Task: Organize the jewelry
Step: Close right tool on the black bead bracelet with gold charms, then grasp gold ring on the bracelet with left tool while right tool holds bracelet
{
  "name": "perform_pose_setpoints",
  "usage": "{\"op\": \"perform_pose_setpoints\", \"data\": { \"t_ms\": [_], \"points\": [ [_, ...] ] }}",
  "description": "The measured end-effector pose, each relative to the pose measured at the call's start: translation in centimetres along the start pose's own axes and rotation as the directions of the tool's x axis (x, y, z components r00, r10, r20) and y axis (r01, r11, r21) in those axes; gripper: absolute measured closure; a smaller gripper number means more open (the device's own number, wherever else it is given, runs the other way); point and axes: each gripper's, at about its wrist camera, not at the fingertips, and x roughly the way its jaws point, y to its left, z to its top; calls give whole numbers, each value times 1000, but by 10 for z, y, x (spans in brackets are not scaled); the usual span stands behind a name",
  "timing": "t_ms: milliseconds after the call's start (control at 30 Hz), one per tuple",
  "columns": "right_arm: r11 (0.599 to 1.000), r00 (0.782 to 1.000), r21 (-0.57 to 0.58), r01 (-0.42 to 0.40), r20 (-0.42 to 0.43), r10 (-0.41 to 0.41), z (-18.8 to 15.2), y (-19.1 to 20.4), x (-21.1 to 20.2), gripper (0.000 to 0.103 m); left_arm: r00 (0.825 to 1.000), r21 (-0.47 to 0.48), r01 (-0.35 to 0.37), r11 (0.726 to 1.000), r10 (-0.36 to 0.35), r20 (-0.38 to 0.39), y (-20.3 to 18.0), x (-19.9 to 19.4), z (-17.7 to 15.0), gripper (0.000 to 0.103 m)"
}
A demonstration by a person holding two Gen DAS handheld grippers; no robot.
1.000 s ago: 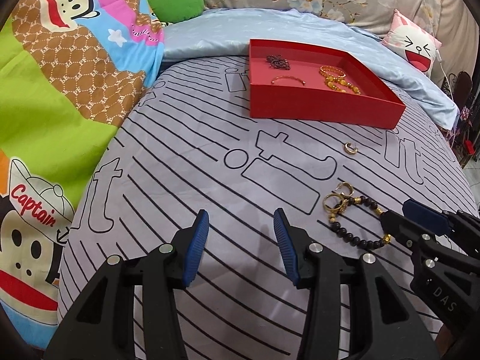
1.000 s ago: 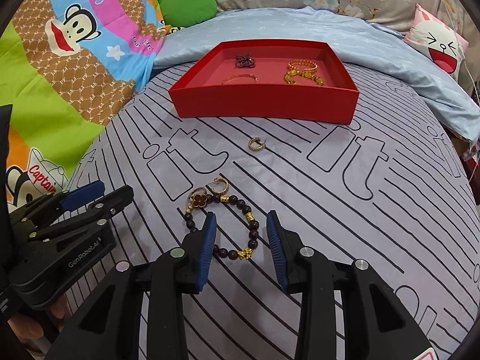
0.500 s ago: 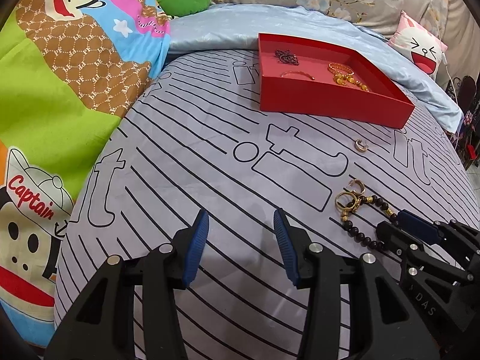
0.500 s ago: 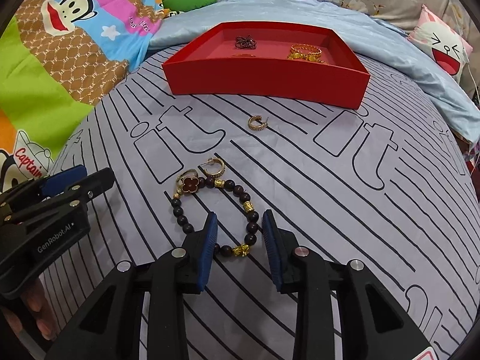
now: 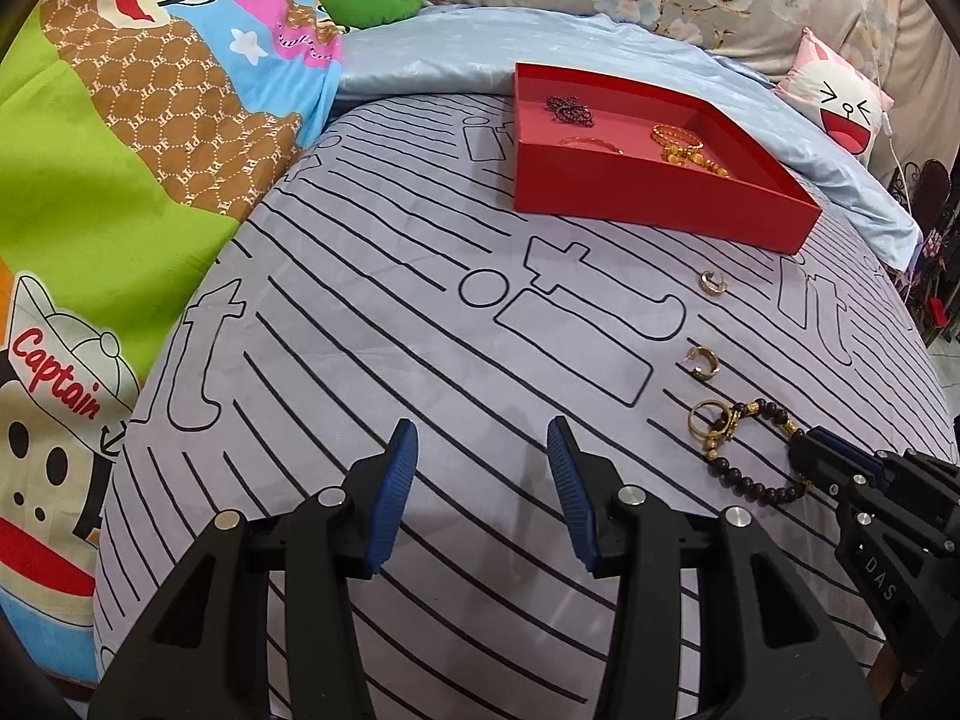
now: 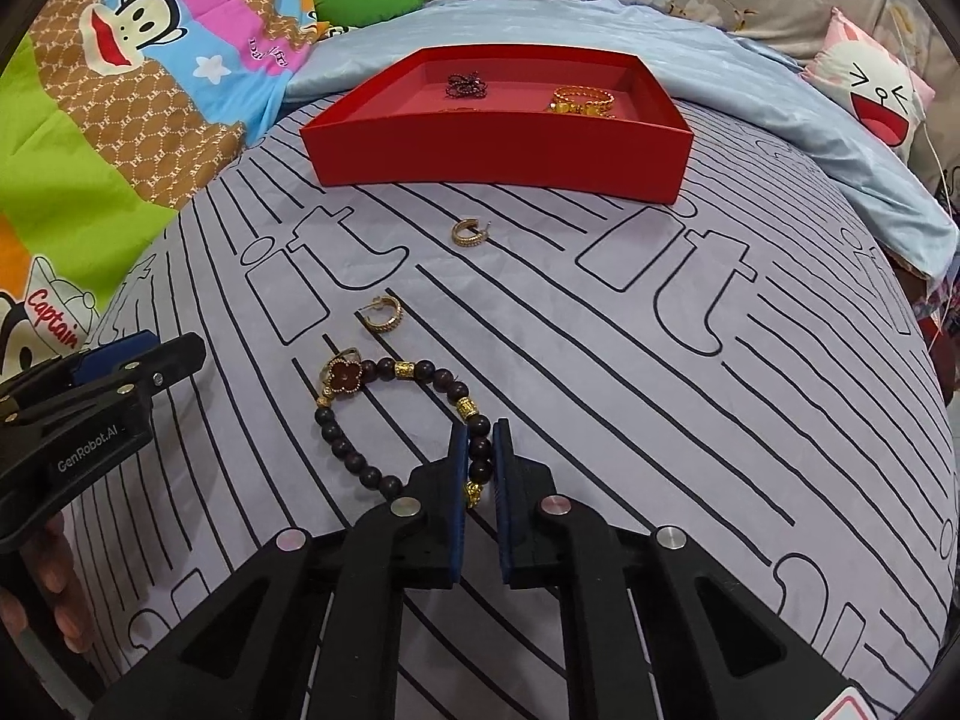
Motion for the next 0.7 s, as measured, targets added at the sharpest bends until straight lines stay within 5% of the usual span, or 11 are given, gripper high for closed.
{"op": "perform_pose_setpoints", "data": {
  "t_ms": [700],
  "points": [
    [997,1000,71,-10,-8,10,-16,-36,-14,96,983,135,185,973,-182,-34,-89,-3,-5,58]
  ]
}}
